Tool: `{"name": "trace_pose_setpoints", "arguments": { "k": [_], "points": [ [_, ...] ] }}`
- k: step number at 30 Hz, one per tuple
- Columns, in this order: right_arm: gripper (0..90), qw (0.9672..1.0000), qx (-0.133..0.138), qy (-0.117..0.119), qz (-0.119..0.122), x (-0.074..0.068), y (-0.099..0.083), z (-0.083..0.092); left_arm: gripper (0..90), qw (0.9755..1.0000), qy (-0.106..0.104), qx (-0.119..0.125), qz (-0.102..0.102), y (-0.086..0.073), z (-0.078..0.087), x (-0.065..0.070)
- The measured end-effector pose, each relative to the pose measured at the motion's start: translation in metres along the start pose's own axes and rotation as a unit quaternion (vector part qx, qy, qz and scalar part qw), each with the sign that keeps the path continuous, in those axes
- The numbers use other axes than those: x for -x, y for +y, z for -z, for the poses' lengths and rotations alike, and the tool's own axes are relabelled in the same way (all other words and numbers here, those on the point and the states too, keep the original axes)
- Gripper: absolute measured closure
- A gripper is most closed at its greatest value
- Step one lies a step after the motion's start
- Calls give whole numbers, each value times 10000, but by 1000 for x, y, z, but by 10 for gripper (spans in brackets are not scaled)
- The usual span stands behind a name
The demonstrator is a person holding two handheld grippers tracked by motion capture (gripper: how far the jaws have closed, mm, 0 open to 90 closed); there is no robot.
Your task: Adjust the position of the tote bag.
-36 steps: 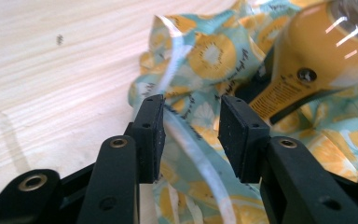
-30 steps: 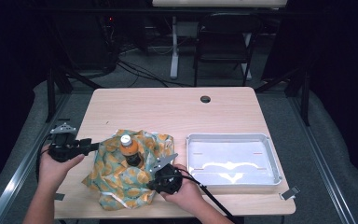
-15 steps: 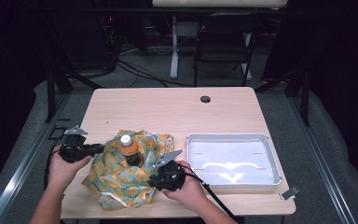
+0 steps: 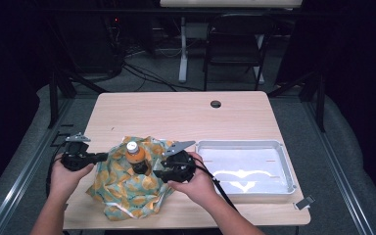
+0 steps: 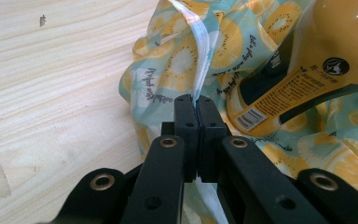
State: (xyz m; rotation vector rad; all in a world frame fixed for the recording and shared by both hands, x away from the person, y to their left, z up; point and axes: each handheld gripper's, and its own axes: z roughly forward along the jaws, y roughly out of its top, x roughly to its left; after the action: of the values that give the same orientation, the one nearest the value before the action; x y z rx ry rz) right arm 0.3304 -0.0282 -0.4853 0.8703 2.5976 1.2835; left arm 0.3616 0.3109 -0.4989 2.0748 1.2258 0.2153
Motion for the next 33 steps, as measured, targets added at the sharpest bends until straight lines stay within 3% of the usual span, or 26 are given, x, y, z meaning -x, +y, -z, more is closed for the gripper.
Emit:
{"name": "trace_pose_setpoints", "arguments": {
  "k": [11,17,26,33],
  "points": [
    [476,9974,-88,-653,-301,16,21,-27,898,10000,-27,19,-8,0,2,-1],
    [483,9957,-319,-785,-369,17,18,-40,898,10000,-33,36,-19,0,3,-2],
    [755,9950,-599,-694,-403,15,13,-41,898,9999,-19,106,17,-1,6,-4],
    [889,9947,-703,-647,-388,17,6,-39,898,9997,33,207,98,-2,10,-10]
  ]
}}
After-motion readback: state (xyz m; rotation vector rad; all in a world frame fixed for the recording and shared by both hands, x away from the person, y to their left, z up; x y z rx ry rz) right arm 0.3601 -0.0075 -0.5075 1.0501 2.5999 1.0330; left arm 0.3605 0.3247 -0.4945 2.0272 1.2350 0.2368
